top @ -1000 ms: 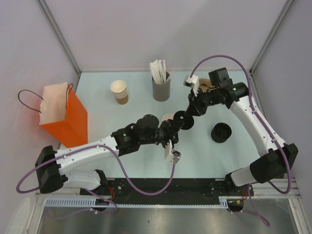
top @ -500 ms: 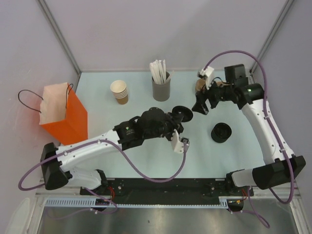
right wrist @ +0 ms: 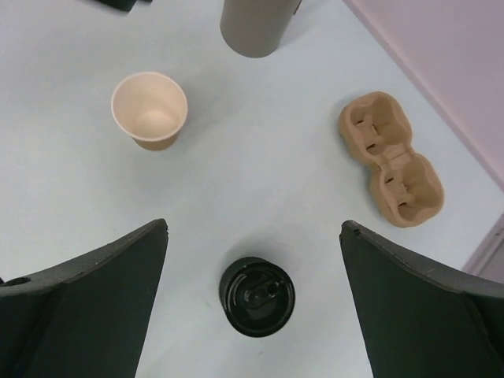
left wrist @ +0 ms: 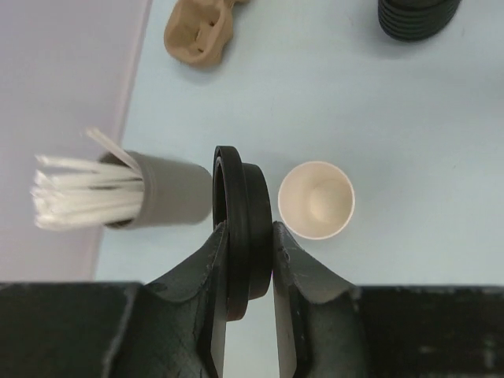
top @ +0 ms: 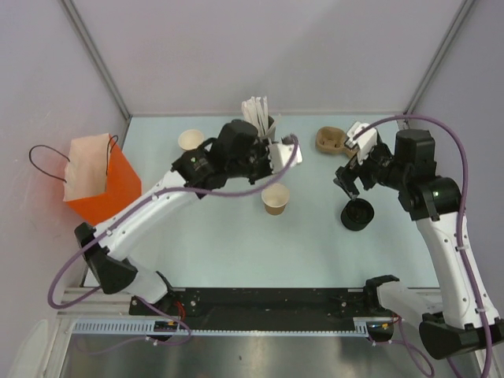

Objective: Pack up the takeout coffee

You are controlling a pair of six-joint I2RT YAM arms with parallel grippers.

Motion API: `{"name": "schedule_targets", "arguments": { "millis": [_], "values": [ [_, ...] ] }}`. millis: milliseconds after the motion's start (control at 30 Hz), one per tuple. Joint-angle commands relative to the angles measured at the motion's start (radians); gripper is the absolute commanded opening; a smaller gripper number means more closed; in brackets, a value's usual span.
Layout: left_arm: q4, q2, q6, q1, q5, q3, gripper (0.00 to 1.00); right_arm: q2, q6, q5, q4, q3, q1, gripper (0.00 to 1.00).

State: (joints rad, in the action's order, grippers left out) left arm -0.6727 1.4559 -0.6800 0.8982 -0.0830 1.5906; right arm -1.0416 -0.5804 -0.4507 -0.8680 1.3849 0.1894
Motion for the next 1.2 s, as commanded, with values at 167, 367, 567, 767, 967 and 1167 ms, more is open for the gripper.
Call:
{"name": "schedule_targets", "arguments": {
  "millis": [167, 367, 567, 767, 967, 1167],
  "values": [
    [-0.064, 0.153, 0.522, -0.254, -0.478, 0.161, 0.18, 0.111, -0.125, 0.118, 0.124, -0.115, 0.237, 0.92],
    [-0.084, 0.274, 0.719, -0.35, -0.676, 0.241, 0.19, 0.02, -0.18, 0.11, 0.168, -0.121, 0.367, 0.85],
    [0.028, 0.291, 0.921, -0.41, -0.843, 0.19, 0.21, -0.064, -0.242, 0.216, 0.193, -0.119, 0.559, 0.8],
    [0.067, 0.334, 0.994, -0.435, -0.916, 0.16, 0.22, -0.144, -0.246, 0.31, 0.221, -0.104, 0.677, 0.75],
    [0.11, 0.35, 1.033, -0.436, -0.974, 0.123, 0.22, -0.167, -0.205, 0.256, 0.238, -0.064, 0.665, 0.71],
    [0.169, 0.302, 1.08, -0.435, -1.024, 0.062, 0.23, -0.189, -0.184, 0.153, 0.233, -0.041, 0.607, 0.67]
  ]
}}
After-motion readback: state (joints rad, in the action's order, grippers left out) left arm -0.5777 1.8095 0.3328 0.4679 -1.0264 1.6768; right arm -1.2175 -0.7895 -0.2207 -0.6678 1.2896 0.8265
